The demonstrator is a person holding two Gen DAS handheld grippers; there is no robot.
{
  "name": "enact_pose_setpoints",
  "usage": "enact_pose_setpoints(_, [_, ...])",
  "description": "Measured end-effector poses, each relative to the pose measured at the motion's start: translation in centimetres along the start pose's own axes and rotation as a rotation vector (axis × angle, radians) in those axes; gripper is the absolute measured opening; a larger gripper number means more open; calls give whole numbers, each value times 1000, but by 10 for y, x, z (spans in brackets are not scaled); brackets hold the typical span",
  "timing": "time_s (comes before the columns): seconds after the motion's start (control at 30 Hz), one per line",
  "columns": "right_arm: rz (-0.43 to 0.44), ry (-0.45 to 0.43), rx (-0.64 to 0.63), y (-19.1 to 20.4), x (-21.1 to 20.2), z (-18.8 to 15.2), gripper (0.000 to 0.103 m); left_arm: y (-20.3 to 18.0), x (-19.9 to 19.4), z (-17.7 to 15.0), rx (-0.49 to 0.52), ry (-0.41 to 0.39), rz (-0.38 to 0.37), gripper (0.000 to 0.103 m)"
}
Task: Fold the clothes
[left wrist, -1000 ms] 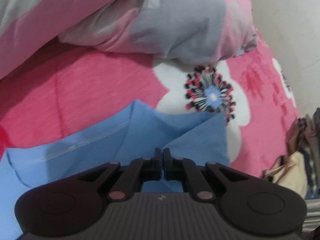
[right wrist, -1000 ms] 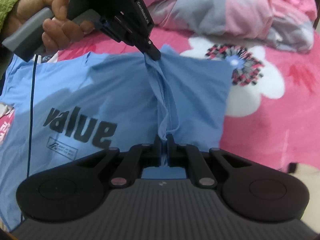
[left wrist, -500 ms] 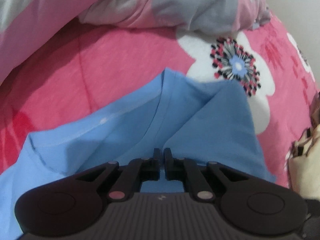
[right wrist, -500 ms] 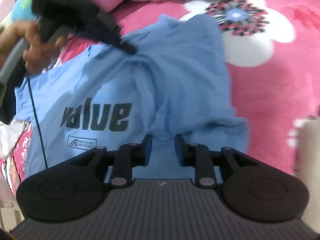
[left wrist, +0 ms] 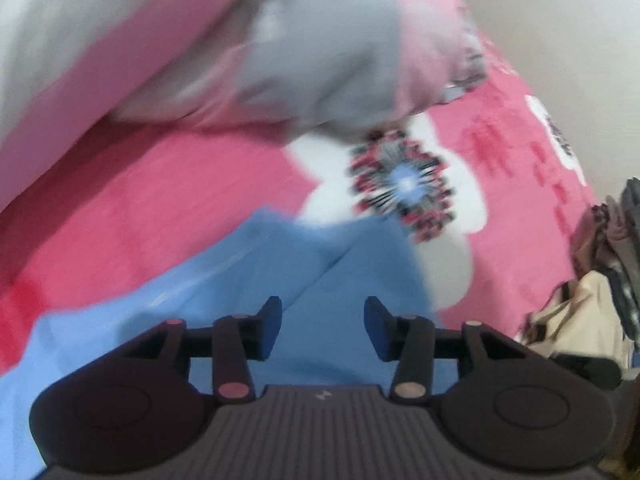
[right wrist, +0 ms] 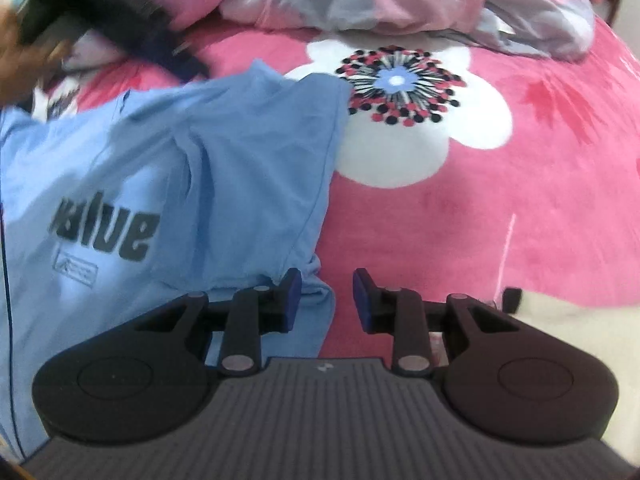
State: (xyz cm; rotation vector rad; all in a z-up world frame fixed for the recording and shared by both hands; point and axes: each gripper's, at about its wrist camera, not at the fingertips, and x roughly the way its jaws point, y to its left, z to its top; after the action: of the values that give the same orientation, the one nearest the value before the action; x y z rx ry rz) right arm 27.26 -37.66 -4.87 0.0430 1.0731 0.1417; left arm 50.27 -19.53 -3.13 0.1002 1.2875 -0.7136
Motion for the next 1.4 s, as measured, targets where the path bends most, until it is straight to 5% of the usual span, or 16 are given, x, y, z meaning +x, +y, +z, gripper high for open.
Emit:
enact_pose_setpoints(0.07, [-12,6,-46,4,4,0,27,-19,17,15,32,-6,-13,54])
enact_pose_setpoints(0.3, [40,26,-172,9,-3,2,27,-49,72,38,40,25,69,52])
enact_pose_setpoints(0.4, [52,27,-166,10,-1,1,27,-49,83,36,36,36,106,39])
enact_pose_setpoints(0.53, [31,20,-130,8,13,-2,22,-47,83,31,32,9,134,9])
enact_pose_setpoints(0.6, [22,0,-49,2,13,-3,4,-48,78,29,22,-28,150,6])
enact_pose_setpoints(0.73, [-68,-67,143,-8,-5,-13,2,-46,65,26,-34,-129,151,5])
enact_pose_setpoints(0.87, [-213,-61,244,-13,-1,-28,0,-38,74,22,-91,-143,165,6])
enact_pose_setpoints(1.0, [-228,-62,276,-17,1,-28,0,-32,80,20,-105,-143,137,12])
enact_pose_setpoints(1.13, [-220,-87,292,-19,-18,-25,1,-21,54,24,-155,-160,120,58])
enact_pose_setpoints(1.23, [-167,-141,274,-18,-39,-21,2,-9,18,18,-202,-212,132,59])
enact_pose_setpoints(1.4, [18,-152,147,8,-30,-4,3,-3,-7,-13,-166,-125,142,46])
